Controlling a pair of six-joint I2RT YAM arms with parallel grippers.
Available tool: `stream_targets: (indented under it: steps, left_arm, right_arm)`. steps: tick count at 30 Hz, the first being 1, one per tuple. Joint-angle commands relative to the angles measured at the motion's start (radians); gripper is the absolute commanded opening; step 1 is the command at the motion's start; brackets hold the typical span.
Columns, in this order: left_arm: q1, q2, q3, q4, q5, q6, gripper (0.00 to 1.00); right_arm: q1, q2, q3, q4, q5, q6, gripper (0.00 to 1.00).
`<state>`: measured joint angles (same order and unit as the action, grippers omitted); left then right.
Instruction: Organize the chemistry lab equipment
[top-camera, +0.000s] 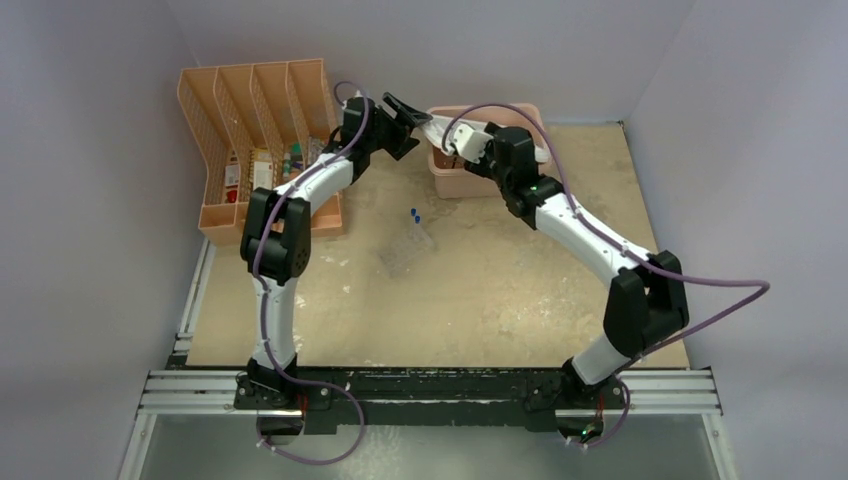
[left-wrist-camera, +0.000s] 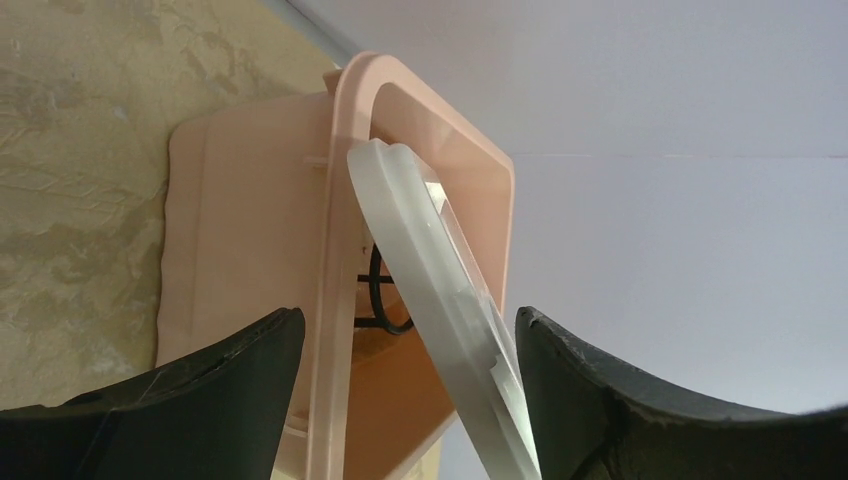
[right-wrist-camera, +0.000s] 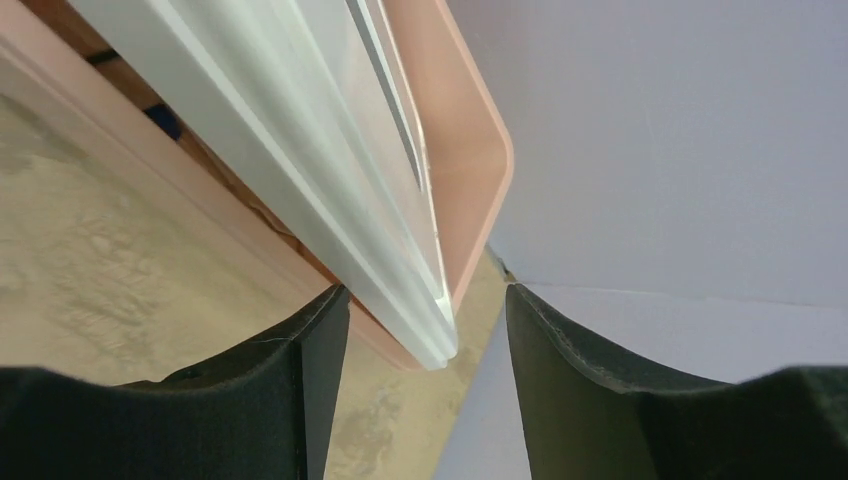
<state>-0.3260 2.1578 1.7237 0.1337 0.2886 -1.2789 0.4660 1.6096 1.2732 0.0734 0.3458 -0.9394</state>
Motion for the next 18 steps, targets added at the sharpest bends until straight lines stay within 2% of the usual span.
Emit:
stream_targets:
  steps: [1,11,16,18]
  left_arm:
    - [0.001,-0.056,0.000,0.010,-0.038,0.068,0.76]
    - [0.001,-0.049,-0.006,-0.016,-0.033,0.109,0.76]
    - [0.002,-0.045,-0.011,-0.022,-0.022,0.121,0.76]
    - [0.004,-0.053,-0.012,-0.027,-0.019,0.133,0.77]
  right_arm:
    - [0.006,-0.098,0.034,-0.109,-0.116,0.147,0.62]
    - [0.003,-0.218,0.122,-0.383,-0.428,0.423,0.66]
    - [0.002,-0.242,0.140,-0.395,-0.559,0.585,0.70]
    - [0.001,-0.258,0.112,-0.329,-0.550,0.657,0.72]
